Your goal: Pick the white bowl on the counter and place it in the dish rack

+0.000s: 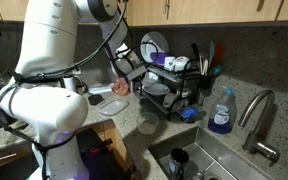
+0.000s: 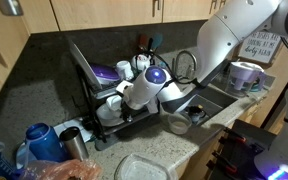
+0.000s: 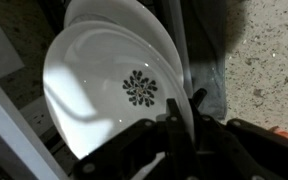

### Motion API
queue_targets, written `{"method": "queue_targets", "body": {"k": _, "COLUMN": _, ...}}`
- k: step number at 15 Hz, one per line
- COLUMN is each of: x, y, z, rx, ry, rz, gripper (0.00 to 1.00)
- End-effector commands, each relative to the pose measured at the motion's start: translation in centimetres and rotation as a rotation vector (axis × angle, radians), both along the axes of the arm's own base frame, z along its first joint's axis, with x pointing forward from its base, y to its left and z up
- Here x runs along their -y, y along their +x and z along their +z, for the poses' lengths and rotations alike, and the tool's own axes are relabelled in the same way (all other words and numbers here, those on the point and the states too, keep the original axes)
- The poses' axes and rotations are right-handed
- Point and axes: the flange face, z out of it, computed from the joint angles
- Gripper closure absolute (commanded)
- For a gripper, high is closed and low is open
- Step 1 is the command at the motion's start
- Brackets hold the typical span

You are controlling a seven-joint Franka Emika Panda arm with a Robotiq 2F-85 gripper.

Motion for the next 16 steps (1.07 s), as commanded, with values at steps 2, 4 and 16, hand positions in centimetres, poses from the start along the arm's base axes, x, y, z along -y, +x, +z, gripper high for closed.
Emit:
{"method": "queue_targets", "body": {"k": 2, "x": -0.7, "y": 0.0, "z": 0.6, "rx": 0.052, "ry": 0.007, "rz": 0.012, "gripper": 0.97}}
{"method": "queue_targets", "body": {"k": 4, "x": -0.8, "y": 0.0, "z": 0.2, "rx": 0.064, "ry": 0.006, "rz": 0.004, "gripper": 0.97}}
{"method": "queue_targets", "body": {"k": 16, "x": -0.5, "y": 1.1, "z": -2.6, "rx": 0.149, "ry": 0.051, "rz": -0.126, "gripper": 0.97}}
